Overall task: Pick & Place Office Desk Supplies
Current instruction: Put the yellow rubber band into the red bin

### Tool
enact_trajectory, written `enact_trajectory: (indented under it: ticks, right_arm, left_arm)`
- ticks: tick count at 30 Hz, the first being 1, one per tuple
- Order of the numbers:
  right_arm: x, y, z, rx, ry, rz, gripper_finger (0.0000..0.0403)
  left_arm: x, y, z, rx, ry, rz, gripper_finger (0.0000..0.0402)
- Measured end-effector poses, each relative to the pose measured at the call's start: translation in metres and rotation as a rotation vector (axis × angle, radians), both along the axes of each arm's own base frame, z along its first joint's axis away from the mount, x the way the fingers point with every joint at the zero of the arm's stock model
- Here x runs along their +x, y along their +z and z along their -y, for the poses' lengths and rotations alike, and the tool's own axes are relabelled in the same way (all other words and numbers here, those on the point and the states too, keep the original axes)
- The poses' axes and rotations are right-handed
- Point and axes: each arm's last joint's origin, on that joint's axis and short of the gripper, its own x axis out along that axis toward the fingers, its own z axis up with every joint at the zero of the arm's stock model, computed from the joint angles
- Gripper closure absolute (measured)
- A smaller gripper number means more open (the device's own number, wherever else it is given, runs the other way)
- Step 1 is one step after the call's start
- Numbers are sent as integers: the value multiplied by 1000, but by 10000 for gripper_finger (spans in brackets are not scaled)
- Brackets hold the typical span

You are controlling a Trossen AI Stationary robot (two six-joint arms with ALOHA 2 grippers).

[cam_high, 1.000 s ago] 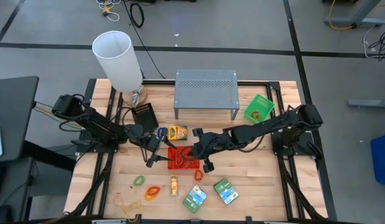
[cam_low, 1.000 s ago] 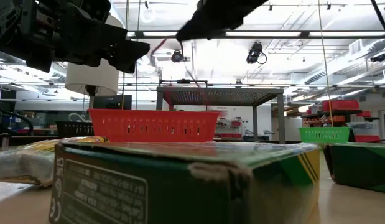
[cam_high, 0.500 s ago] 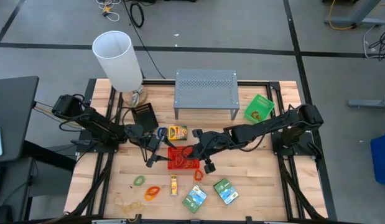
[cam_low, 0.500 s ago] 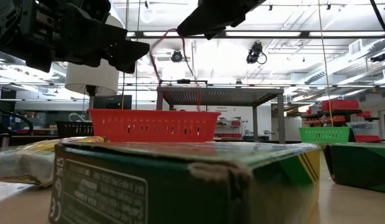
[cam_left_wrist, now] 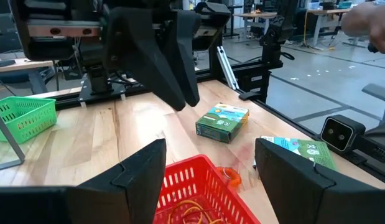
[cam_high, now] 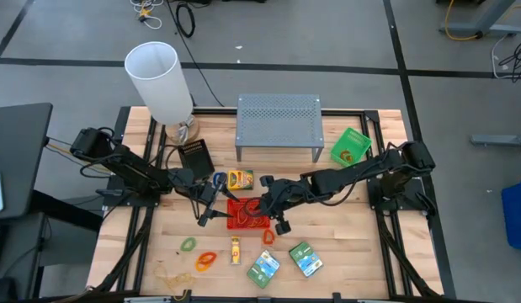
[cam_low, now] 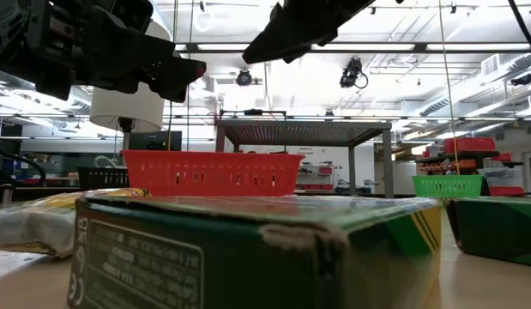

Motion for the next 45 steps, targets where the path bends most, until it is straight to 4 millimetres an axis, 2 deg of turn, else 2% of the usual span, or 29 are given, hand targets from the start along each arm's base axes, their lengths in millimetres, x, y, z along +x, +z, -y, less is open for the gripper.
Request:
enact_trajectory:
  ticks: [7, 12, 16, 19, 24, 29, 32, 36, 42, 45]
  right_arm:
    - [-3, -4, 0, -3, -6, -53, 216]
    - [-10, -9, -5, 3, -12, -135, 173]
    - [-18, -14, -12, -22, -34, -211, 174]
    - [-24, -17, -19, -29, -34, -260, 181]
    - [-29, -18, -30, -23, -30, -284, 189]
    - [-35, -20, -38, -54, -52, -310, 190]
    - [-40, -22, -42, -69, -71, -338, 190]
    - [-47, -24, -48, -107, -81, -379, 190]
    - [-57, -27, -57, -139, -88, -432, 190]
    - [-61, -28, -62, -147, -80, -449, 190]
  left_arm:
    - [0, -1, 0, -12, 2, -14, 149]
    - [0, -2, 0, -45, 5, -38, 149]
    - [-2, -11, 2, -89, 5, -150, 149]
    - [-5, -18, 12, -107, -27, -259, 149]
    - [-7, -19, 42, -119, -89, -405, 149]
    - [-9, -14, 72, -39, -35, -655, 149]
    - [-14, -3, 91, 4, 23, -788, 149]
    - [-22, 22, 115, -14, 96, -895, 149]
    - [-37, 57, 145, -185, 219, -992, 137]
    - [-47, 60, 157, -292, 250, -1028, 133]
